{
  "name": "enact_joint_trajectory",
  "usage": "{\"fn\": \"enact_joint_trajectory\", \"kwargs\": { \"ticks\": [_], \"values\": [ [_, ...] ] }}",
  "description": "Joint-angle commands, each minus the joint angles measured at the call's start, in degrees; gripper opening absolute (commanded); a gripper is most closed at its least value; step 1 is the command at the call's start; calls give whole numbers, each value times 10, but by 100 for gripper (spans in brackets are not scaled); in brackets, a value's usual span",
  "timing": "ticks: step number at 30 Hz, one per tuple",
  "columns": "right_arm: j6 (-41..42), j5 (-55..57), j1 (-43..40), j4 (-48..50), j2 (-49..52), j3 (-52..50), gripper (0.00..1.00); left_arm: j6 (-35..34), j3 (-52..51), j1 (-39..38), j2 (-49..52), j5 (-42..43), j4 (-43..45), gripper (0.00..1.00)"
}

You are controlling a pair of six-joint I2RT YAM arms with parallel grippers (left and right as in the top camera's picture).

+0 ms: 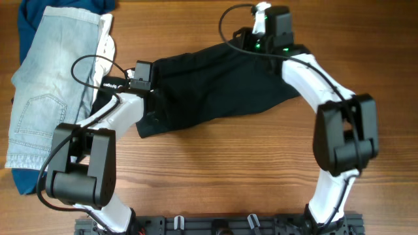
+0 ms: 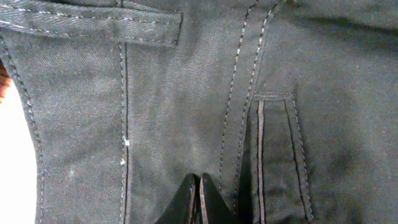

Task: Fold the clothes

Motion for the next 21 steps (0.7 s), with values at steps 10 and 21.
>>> {"fn": "enact_joint_trajectory", "kwargs": {
  "ticks": [10, 21],
  "values": [
    [-8, 145, -20, 33, 90, 0, 35, 1, -8, 9, 23, -6, -11, 4],
    [-24, 96, -108, -108, -80, 1, 75, 1, 69, 19, -65, -5, -124, 63]
  ]
}}
